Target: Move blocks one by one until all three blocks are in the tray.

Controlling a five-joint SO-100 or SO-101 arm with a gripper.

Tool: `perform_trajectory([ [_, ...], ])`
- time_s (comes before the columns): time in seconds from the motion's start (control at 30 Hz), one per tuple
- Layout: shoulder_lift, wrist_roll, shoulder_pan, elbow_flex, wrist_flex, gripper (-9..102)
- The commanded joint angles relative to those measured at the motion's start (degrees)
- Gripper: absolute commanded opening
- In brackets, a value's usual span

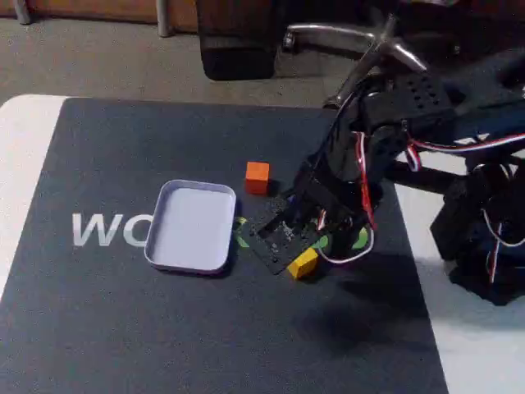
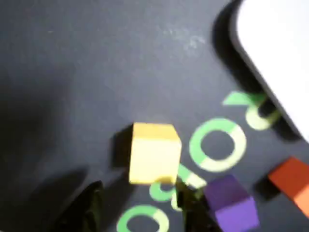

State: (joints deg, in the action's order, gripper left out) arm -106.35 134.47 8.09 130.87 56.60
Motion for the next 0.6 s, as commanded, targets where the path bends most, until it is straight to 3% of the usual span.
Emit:
perform_trajectory([
  [0.0,0.97,-0.53,0.7,-1.67,-1.32,17],
  [0.57,10.02,-2.9,0.26,-9.14,-1.67,17],
])
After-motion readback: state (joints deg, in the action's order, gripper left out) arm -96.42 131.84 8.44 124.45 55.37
